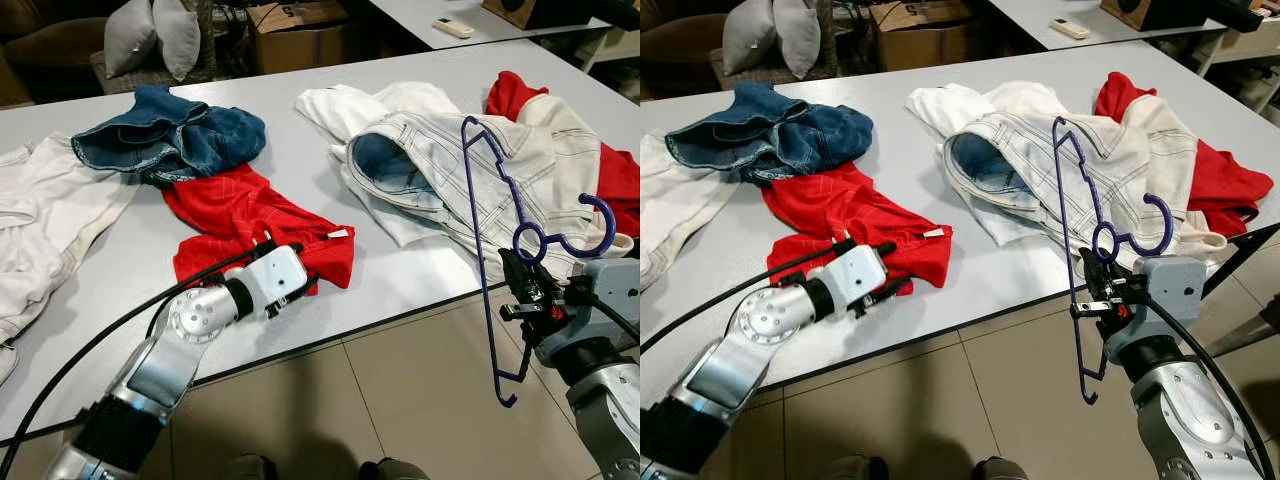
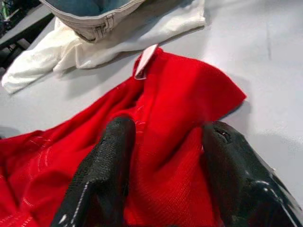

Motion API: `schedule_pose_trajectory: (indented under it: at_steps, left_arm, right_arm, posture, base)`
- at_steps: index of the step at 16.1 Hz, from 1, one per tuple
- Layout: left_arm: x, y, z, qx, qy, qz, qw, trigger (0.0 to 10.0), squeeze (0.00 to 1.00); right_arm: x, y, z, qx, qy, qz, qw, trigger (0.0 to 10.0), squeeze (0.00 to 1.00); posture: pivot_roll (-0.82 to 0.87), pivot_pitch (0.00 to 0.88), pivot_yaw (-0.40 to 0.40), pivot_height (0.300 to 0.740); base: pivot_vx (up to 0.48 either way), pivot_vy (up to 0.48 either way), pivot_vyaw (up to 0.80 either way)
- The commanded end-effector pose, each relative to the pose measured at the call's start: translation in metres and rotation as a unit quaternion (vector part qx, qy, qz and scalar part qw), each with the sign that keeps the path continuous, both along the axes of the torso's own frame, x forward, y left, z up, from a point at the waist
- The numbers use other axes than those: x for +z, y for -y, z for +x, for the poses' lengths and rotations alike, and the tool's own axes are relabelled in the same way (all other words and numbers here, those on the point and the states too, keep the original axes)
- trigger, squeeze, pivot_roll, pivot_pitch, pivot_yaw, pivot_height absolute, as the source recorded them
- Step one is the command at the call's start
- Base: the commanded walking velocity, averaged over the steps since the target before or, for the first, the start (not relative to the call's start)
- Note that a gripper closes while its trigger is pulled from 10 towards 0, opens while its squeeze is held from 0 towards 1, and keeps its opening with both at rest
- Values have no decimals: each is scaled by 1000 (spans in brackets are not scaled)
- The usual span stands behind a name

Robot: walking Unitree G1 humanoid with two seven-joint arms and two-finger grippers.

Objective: Hang hanger

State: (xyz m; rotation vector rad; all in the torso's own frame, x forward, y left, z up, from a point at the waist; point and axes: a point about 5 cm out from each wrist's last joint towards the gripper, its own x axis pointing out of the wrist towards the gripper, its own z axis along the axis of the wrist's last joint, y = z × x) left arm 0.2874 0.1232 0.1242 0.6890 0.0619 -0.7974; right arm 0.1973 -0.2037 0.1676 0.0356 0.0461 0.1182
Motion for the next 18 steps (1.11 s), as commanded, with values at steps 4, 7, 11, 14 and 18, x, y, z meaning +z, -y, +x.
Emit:
schedule_pose_trajectory:
  at_steps: [4, 7, 11, 14, 18]
  left_arm:
    - [5, 1, 1, -3, 4, -21, 1000, 0, 0]
    - [5, 2, 2, -4, 6, -25, 1000, 0, 0]
    - [6, -2, 7, 13, 5, -24, 1000, 0, 0]
    - [46, -4, 37, 79, 62, -110, 989, 0, 0]
    - [92, -6, 55, 86, 106, -144, 980, 0, 0]
  right_arm:
    - [1, 0, 2, -1, 5, -1, 1000, 10000, 0]
    - [-1, -1, 2, 3, 2, -1, 1000, 10000, 0]
    - [1, -4, 1, 51, 0, -14, 999, 10000, 0]
    - [8, -15, -14, 217, -28, -19, 976, 10000, 0]
    - [6, -29, -25, 302, -64, -3, 951, 10000, 0]
  posture:
    - [-78, 68, 18, 740]
    - [-77, 64, 20, 740]
    - [-74, 58, 26, 740]
    - [-71, 45, 27, 740]
    - [-66, 32, 49, 740]
  base:
    - [0, 0, 0]
    - [0, 0, 0]
    - [0, 0, 0]
    - [0, 0, 0]
    - [0, 0, 0]
